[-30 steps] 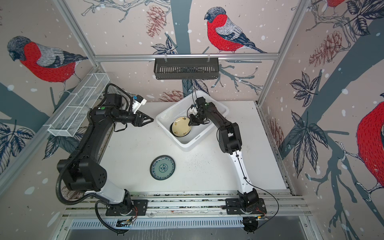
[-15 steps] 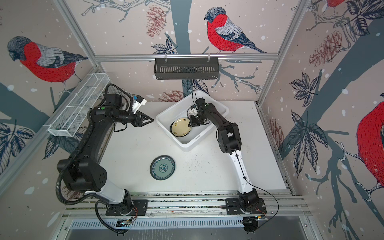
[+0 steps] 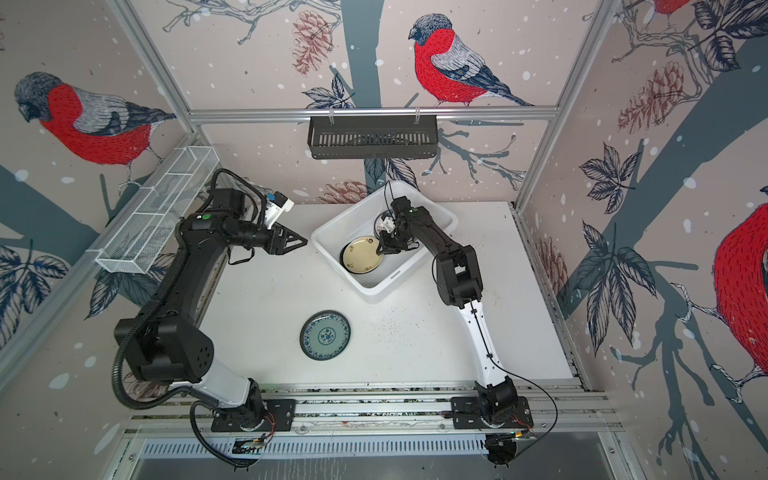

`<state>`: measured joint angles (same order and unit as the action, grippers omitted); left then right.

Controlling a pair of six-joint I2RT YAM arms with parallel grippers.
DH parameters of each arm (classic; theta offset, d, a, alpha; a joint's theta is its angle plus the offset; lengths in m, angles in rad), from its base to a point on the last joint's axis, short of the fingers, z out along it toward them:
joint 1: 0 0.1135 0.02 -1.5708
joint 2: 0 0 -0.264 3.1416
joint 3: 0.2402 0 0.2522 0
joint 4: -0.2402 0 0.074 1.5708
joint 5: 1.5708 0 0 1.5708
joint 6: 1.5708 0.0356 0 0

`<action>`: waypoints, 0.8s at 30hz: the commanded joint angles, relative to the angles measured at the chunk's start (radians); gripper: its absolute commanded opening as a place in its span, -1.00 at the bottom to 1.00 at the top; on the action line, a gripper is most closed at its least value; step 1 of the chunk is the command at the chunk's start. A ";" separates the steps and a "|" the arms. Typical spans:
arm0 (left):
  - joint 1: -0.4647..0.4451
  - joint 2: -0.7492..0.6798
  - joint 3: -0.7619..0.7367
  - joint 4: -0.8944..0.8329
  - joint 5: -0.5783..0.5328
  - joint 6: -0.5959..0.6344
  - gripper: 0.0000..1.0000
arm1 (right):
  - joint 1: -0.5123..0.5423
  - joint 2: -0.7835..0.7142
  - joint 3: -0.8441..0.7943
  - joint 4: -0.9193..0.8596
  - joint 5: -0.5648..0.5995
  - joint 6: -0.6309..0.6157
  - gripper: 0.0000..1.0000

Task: Place the plates into the plastic bin on the countertop
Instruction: 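Press the cream plate flat onto the black plate with the right gripper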

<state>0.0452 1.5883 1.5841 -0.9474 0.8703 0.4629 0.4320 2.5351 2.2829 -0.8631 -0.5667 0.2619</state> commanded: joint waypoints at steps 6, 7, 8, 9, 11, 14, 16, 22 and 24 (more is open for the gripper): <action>0.001 -0.008 -0.005 -0.018 0.024 0.023 0.08 | 0.000 -0.036 -0.015 -0.020 0.043 -0.016 -0.49; 0.002 -0.008 -0.006 -0.018 0.025 0.023 0.08 | 0.001 -0.039 -0.018 -0.016 0.043 -0.016 -0.48; 0.002 -0.008 -0.008 -0.017 0.025 0.023 0.08 | 0.000 -0.041 -0.020 -0.015 0.043 -0.015 -0.48; 0.001 -0.008 -0.007 -0.018 0.026 0.023 0.08 | -0.001 -0.041 -0.020 -0.015 0.044 -0.016 -0.48; 0.002 -0.007 -0.010 -0.018 0.027 0.022 0.08 | 0.000 -0.040 -0.021 -0.015 0.045 -0.016 -0.48; 0.002 -0.009 -0.014 -0.016 0.025 0.022 0.08 | -0.001 -0.044 -0.023 -0.009 0.050 -0.016 -0.48; 0.001 -0.008 -0.016 -0.016 0.024 0.022 0.08 | -0.001 -0.045 -0.027 -0.002 0.047 -0.012 -0.48; 0.002 -0.008 -0.017 -0.017 0.025 0.020 0.08 | 0.001 -0.039 -0.027 0.004 0.036 -0.010 -0.56; 0.001 -0.010 -0.018 -0.016 0.025 0.020 0.08 | 0.001 -0.038 -0.026 0.005 0.030 -0.008 -0.58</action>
<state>0.0452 1.5875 1.5692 -0.9508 0.8707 0.4709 0.4313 2.5076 2.2566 -0.8608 -0.5236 0.2588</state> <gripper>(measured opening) 0.541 0.208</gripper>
